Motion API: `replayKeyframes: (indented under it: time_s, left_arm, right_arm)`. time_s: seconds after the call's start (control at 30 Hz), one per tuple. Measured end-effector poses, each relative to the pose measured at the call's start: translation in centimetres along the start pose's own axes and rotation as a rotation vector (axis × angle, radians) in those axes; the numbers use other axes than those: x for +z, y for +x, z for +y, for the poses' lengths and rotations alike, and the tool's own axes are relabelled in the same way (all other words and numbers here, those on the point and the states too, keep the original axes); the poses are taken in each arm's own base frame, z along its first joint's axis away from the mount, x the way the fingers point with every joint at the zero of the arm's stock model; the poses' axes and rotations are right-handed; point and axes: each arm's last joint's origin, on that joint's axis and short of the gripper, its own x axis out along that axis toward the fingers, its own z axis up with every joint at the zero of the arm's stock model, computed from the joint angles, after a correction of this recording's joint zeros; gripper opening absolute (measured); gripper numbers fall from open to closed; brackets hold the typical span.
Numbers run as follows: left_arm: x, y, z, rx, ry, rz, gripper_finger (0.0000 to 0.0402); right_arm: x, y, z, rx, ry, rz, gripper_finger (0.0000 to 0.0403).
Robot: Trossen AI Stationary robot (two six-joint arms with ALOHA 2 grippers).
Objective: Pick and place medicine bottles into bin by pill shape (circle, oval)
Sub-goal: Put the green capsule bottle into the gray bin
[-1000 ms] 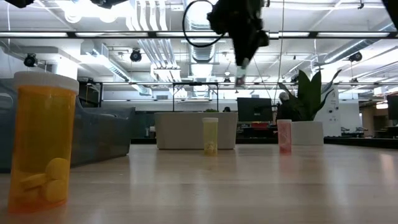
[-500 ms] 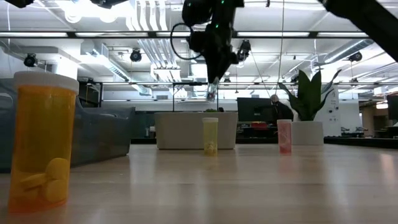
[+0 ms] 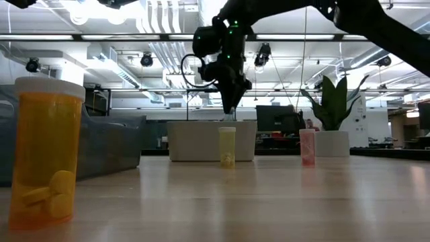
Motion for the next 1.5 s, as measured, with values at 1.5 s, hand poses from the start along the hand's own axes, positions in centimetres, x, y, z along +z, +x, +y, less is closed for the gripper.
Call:
replayKeyframes:
  time_s: [1.5]
  left_arm:
    - [0.0,0.0,0.0,-0.001,0.017,0.0,0.0109]
  right_arm:
    - [0.8,4.3,-0.4,-0.004,0.0,0.064,0.0182]
